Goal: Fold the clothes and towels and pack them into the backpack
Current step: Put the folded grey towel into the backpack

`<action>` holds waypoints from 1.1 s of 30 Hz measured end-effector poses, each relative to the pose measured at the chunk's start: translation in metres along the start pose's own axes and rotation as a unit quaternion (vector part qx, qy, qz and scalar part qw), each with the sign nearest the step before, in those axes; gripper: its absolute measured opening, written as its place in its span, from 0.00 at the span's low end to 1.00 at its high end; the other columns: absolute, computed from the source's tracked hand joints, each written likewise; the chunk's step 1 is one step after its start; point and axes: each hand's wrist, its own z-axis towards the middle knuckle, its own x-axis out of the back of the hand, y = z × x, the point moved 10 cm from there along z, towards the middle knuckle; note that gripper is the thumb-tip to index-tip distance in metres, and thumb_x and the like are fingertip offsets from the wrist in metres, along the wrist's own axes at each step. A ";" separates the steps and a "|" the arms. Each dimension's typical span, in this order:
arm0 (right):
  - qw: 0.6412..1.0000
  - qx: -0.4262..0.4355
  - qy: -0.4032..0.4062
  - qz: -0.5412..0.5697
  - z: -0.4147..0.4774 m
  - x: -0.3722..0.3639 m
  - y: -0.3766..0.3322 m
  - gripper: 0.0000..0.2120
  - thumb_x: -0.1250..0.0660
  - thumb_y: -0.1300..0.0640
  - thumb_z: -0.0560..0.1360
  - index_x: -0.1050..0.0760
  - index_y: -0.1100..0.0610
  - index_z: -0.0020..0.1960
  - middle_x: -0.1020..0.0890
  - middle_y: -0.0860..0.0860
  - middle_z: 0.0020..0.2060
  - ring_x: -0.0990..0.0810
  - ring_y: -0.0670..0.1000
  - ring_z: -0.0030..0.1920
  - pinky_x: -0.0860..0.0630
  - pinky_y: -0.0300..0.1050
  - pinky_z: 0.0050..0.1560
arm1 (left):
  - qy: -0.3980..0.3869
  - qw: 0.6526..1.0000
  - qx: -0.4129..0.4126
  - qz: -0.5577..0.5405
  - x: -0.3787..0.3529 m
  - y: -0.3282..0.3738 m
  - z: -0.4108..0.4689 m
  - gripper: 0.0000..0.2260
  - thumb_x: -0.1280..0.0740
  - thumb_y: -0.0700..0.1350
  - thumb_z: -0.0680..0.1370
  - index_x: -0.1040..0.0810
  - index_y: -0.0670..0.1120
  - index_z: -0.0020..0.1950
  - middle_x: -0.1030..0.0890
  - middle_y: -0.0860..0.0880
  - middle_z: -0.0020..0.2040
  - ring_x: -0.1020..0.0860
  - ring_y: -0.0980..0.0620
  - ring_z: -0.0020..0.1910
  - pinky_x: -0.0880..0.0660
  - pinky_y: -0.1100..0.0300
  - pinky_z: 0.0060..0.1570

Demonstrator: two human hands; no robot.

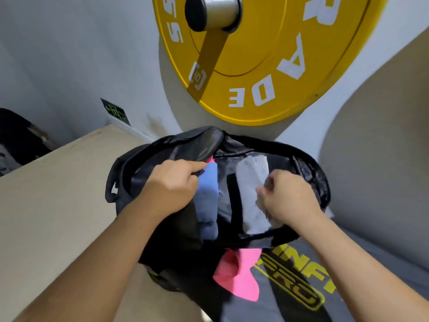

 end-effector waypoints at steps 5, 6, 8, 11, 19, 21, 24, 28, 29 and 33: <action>0.772 -0.122 -0.106 0.615 0.013 -0.024 -0.053 0.12 0.35 0.58 0.78 0.28 0.58 0.37 0.21 0.53 0.28 0.22 0.50 0.27 0.24 0.41 0.26 | -0.024 0.996 0.053 -0.073 -0.030 -0.027 0.001 0.10 0.40 0.43 0.75 0.21 0.54 0.47 0.21 0.50 0.38 0.24 0.48 0.44 0.30 0.58 0.39; 0.720 -0.147 -0.155 0.660 0.010 -0.042 -0.068 0.08 0.36 0.60 0.79 0.26 0.61 0.41 0.19 0.54 0.29 0.20 0.50 0.28 0.22 0.42 0.27 | -0.019 0.994 0.070 -0.079 -0.032 -0.033 0.001 0.06 0.40 0.44 0.75 0.23 0.49 0.43 0.23 0.49 0.37 0.24 0.46 0.44 0.30 0.56 0.39; 0.693 -0.185 -0.200 0.668 0.003 -0.076 -0.074 0.05 0.36 0.63 0.79 0.24 0.64 0.46 0.19 0.56 0.33 0.20 0.51 0.31 0.21 0.42 0.29 | -0.014 0.991 0.077 -0.112 -0.031 -0.037 0.001 0.08 0.40 0.44 0.76 0.22 0.52 0.43 0.22 0.52 0.38 0.24 0.49 0.43 0.30 0.58 0.40; 0.729 -0.203 -0.179 0.628 0.001 -0.106 -0.054 0.09 0.34 0.65 0.76 0.28 0.61 0.37 0.25 0.54 0.26 0.28 0.50 0.25 0.32 0.38 0.23 | 0.011 0.988 0.056 -0.146 -0.018 -0.033 0.000 0.19 0.41 0.42 0.76 0.23 0.63 0.61 0.19 0.56 0.53 0.24 0.52 0.56 0.28 0.59 0.55; 0.966 -0.039 -0.072 0.247 0.038 -0.067 -0.075 0.13 0.32 0.57 0.69 0.35 0.54 0.32 0.28 0.49 0.30 0.29 0.52 0.34 0.37 0.42 0.28 | 0.030 0.999 -0.029 0.015 -0.013 0.001 0.007 0.22 0.44 0.41 0.78 0.32 0.55 0.71 0.29 0.50 0.56 0.27 0.45 0.56 0.29 0.53 0.56; 0.949 -0.075 -0.076 0.295 0.049 -0.072 -0.073 0.14 0.30 0.57 0.68 0.35 0.53 0.32 0.28 0.49 0.29 0.29 0.52 0.33 0.34 0.42 0.30 | 0.034 0.999 -0.023 0.012 -0.010 -0.001 0.007 0.21 0.44 0.40 0.78 0.31 0.53 0.70 0.29 0.49 0.55 0.26 0.45 0.54 0.29 0.51 0.54; 0.903 -0.177 -0.078 0.383 0.045 -0.100 -0.051 0.11 0.30 0.56 0.68 0.33 0.54 0.36 0.25 0.50 0.34 0.27 0.51 0.33 0.27 0.44 0.35 | 0.030 0.999 -0.028 -0.024 -0.013 -0.001 0.003 0.20 0.44 0.40 0.78 0.29 0.53 0.68 0.29 0.50 0.54 0.26 0.47 0.52 0.29 0.53 0.55; 0.883 -0.184 -0.012 0.431 0.056 -0.093 -0.046 0.08 0.29 0.56 0.70 0.30 0.54 0.40 0.22 0.50 0.37 0.26 0.49 0.34 0.30 0.42 0.34 | 0.033 0.998 -0.050 -0.013 -0.018 0.001 0.000 0.20 0.43 0.41 0.77 0.28 0.54 0.67 0.30 0.51 0.50 0.26 0.48 0.48 0.27 0.52 0.52; 0.875 -0.181 0.011 0.449 0.061 -0.087 -0.047 0.07 0.29 0.56 0.70 0.28 0.55 0.41 0.21 0.50 0.38 0.26 0.49 0.35 0.31 0.42 0.35 | 0.042 0.997 -0.057 -0.003 -0.017 0.000 -0.001 0.19 0.42 0.41 0.77 0.28 0.54 0.67 0.30 0.51 0.49 0.26 0.48 0.47 0.27 0.53 0.50; 0.889 -0.148 0.025 0.434 0.062 -0.097 -0.058 0.07 0.38 0.63 0.71 0.33 0.55 0.37 0.27 0.49 0.32 0.32 0.49 0.33 0.34 0.42 0.32 | 0.022 0.995 -0.099 0.024 -0.024 0.012 -0.007 0.20 0.41 0.43 0.76 0.29 0.59 0.66 0.35 0.52 0.45 0.27 0.48 0.42 0.26 0.54 0.46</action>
